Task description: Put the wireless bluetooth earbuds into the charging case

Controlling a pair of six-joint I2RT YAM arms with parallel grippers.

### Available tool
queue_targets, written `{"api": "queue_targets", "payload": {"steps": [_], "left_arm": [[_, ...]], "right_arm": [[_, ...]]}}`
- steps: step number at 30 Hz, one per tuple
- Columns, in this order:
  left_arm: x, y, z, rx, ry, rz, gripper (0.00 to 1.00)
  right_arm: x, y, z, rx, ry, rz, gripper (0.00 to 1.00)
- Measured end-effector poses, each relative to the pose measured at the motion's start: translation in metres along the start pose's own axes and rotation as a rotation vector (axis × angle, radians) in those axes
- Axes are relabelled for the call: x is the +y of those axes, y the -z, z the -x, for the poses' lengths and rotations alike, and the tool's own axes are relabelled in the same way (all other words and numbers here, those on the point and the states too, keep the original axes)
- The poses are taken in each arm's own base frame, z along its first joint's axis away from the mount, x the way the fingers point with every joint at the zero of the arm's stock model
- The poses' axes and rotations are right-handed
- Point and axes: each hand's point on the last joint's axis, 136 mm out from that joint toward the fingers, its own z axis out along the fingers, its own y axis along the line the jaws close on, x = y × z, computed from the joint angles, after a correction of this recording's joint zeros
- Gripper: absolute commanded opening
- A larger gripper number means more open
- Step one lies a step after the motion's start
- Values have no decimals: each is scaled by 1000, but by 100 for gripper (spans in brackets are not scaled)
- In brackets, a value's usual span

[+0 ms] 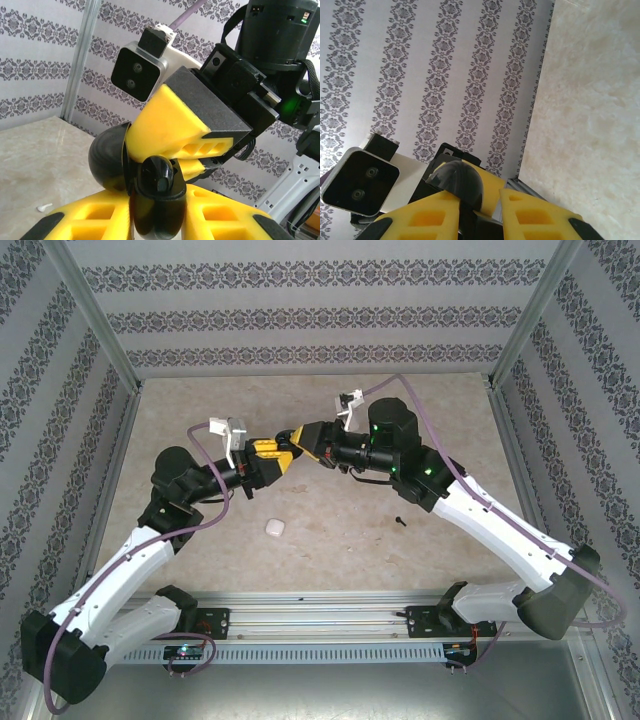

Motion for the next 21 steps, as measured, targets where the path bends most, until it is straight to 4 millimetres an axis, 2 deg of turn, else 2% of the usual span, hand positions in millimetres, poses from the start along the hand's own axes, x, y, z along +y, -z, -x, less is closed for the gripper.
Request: {"api": "queue_targets", "payload": {"steps": [5,8,13,21], "left_arm": [[1,-1,-1,7,4,-2,9],[1,-1,-1,9,3,-4,5],[-1,-1,-3,24,9,-15,2],[0,5,-8,30,11,22,0]], "right_arm": [[-2,0,1,14,9,-19,16],[-2,1,1,21,15,-25,24],[-3,2,-4,46,36,-39,39],[-18,8,1,75,40,-91,48]]}}
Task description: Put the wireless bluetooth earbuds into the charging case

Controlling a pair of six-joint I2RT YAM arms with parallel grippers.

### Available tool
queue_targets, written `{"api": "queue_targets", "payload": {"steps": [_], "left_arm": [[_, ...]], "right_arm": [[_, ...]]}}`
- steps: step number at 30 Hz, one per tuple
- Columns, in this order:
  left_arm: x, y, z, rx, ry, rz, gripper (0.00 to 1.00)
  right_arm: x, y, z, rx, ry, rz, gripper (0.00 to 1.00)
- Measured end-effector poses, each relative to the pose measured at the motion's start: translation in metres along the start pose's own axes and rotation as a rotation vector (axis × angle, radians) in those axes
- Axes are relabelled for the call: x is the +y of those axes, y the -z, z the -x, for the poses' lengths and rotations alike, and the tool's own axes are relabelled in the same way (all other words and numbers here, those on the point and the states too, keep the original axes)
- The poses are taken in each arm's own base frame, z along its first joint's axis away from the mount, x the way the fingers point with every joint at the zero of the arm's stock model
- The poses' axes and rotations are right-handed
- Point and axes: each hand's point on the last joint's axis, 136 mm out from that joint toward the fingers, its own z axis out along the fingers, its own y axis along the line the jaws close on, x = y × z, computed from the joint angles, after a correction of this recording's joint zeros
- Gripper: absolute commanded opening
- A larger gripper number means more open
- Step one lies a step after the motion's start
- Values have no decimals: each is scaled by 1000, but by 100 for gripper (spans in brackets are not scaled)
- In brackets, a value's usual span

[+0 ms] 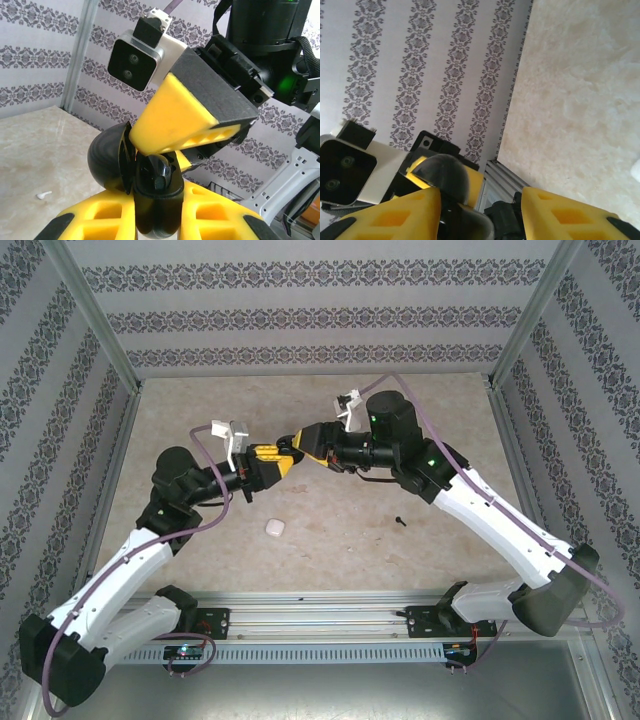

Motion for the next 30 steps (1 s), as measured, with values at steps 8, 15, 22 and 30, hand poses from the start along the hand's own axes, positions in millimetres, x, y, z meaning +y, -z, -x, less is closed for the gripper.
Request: {"api": "queue_targets", "payload": {"steps": [8,15,22,30], "left_arm": [[6,7,-9,1,10,50,0],[10,7,-17,23,20,63,0],[12,8,-23,44,14,70,0],[18,4,-31,74,24,74,0]], "right_arm": [[-16,16,18,-26,-1,-61,52],[-58,39,30,-63,-21,-205,51],[-136,71,28,-63,-17,-493,50],[-245,89,-5,104,-94,-810,51]]}}
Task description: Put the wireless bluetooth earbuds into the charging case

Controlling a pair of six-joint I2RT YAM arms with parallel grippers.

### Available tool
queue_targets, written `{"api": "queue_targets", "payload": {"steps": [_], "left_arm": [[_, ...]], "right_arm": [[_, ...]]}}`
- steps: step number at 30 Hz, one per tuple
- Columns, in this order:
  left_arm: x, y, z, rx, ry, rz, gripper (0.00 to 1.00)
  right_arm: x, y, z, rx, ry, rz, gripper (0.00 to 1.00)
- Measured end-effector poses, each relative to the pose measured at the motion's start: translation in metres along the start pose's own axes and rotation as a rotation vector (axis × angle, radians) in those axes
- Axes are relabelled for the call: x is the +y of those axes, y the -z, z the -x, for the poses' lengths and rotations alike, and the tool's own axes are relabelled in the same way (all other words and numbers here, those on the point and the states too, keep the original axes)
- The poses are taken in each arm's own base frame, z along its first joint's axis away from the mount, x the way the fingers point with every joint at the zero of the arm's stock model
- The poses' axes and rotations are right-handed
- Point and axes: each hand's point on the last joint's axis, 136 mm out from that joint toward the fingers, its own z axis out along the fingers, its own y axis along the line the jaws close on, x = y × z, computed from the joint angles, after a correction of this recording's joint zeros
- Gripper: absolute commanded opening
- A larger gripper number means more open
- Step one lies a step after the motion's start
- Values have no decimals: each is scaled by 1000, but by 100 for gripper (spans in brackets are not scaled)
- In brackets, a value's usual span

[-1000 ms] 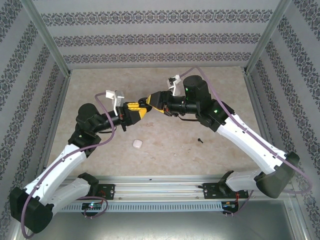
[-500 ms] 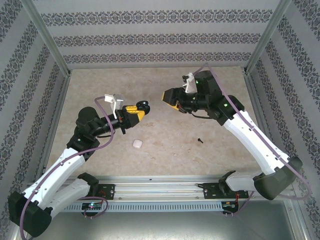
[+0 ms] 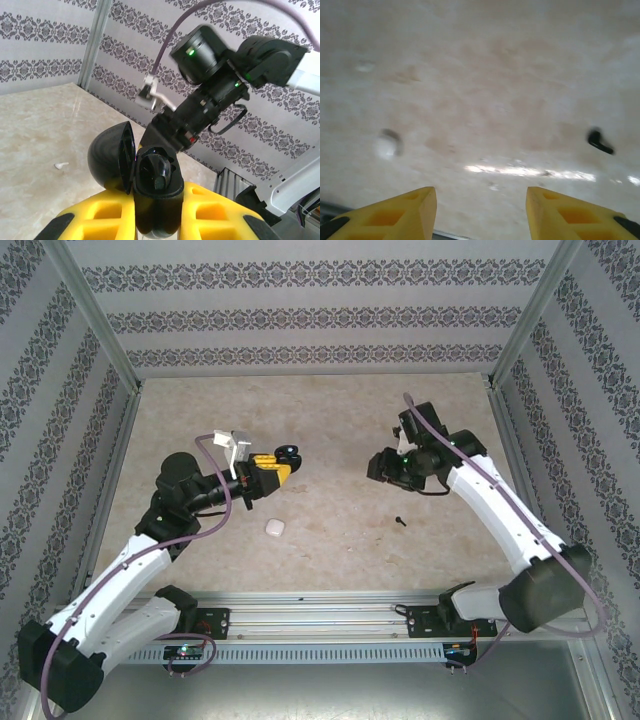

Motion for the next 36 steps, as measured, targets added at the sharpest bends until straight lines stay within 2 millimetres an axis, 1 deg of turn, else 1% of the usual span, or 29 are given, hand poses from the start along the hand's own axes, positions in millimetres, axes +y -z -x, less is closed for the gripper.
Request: {"api": "queue_targets", "payload": {"steps": [4,7,11,14,17,22,28,36], "left_arm": [[5,-4,-5,15,11,6,0],[7,-5,-7,21,16,8,0],[9,-6,-8,26,20,10,0],[9,-6,-9,27,21,11,0],[10,-7,-9,29,23,12,0],[11,-8,-10,33,24,13,0],[12,-8,-11,35,26,15,0],[13,-9,-12,38,28,16,0]], "right_arm": [[-37,-35,-18,129,-30,-116,54],[-55,-53,-24,200,-44,-181,57],[-77,-71,-25,264,-70,-244,58],[-91,-80,-24,294,-88,-274,59],[-97,-88,-21,308,-82,-281,60],[-102,-101,-18,322,-58,-280,61],[-114,-117,-25,363,-54,-295,62],[-113,-117,-26,355,-65,-271,57]]}}
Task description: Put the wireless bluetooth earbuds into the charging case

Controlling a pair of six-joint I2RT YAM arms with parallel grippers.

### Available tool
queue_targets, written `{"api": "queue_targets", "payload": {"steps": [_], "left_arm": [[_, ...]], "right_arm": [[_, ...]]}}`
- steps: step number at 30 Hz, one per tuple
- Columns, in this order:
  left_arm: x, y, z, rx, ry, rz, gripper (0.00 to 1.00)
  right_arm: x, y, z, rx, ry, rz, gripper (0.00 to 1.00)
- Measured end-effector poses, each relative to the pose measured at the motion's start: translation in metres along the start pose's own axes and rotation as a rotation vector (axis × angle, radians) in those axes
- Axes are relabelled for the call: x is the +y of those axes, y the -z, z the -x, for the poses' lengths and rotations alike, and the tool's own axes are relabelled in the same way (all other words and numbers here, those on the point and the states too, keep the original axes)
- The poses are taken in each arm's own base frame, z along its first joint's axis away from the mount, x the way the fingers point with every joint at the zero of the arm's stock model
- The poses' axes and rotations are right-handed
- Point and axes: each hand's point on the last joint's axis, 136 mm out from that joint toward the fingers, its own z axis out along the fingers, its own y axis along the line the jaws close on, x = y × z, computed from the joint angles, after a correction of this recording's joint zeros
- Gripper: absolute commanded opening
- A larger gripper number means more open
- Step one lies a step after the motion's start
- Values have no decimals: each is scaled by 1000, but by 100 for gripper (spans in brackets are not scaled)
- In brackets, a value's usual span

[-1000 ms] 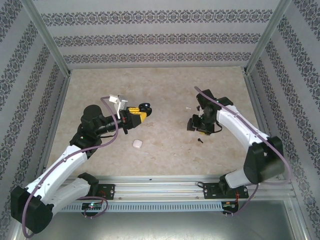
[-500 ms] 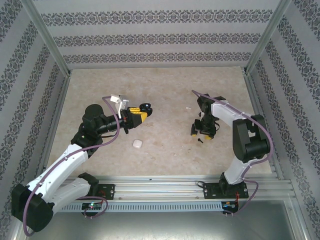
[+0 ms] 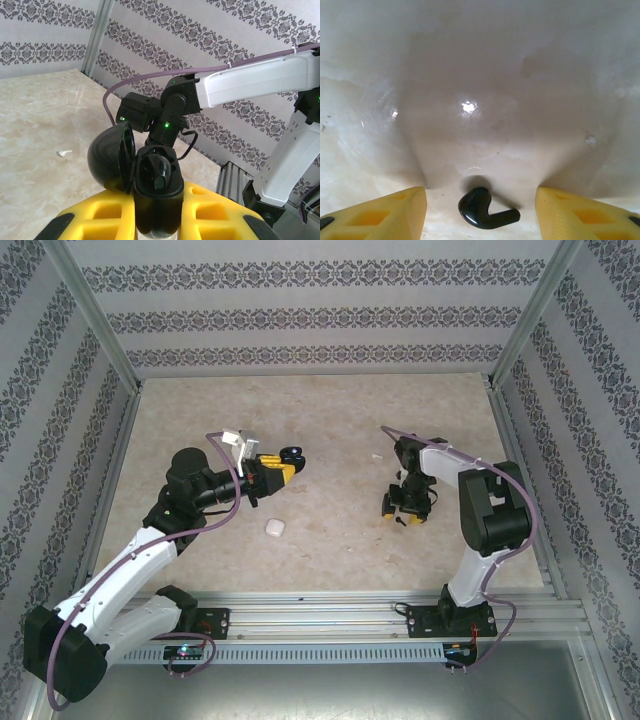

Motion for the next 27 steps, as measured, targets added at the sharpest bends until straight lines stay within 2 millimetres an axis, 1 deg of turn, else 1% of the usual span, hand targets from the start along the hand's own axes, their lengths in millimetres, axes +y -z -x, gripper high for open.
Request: {"api": "queue_targets", "payload": {"steps": [5,9,14,17,22,27], "left_arm": [[0,0,0,0,0,0,0],[0,0,0,0,0,0,0],[4,-4,-4,14,11,0,0],[7,-8,-8,25,18,-5,0],[10,-11,-13,42,30,-13,0],[8,-11,-12,42,27,-21,0]], "right_arm": [[1,1,-1,-36,-35,45,54],[7,1,-4,-49,-55,78,54],[28,0,-16,-14,-49,137,53],[34,0,-20,-4,-45,153,53],[33,2,-23,3,-64,147,53],[29,5,-25,1,-84,128,51]]}}
